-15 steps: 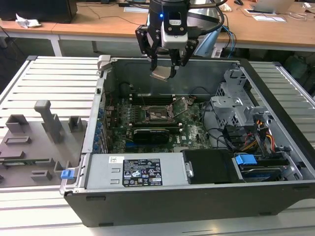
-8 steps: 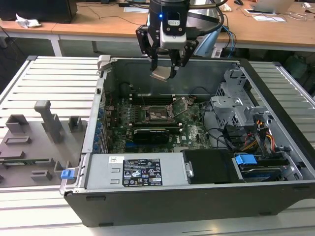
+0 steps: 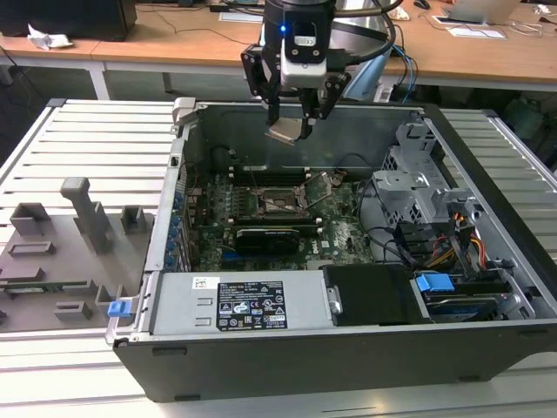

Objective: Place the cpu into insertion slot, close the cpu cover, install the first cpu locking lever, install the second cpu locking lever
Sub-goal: 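Place the cpu into insertion slot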

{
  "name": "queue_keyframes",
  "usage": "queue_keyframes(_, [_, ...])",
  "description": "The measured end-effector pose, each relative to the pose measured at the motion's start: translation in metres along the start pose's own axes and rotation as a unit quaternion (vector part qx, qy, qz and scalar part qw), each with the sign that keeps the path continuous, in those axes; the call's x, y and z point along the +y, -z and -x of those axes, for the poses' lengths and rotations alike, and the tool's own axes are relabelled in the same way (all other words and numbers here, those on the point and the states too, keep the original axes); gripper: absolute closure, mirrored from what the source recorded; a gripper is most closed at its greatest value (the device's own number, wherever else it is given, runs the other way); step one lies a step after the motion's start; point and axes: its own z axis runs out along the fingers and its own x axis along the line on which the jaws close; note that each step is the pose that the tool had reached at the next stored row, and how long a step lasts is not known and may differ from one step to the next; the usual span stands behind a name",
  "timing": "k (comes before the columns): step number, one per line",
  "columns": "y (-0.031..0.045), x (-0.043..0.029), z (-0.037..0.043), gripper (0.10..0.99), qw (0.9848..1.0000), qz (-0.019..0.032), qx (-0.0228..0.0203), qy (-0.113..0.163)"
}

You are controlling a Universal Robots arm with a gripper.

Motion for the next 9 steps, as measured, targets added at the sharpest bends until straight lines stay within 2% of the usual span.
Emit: queue_keyframes(9, [-0.0007,-0.0001,0.0,0.545,0.9999,0.0003,-0.0015,-0.016])
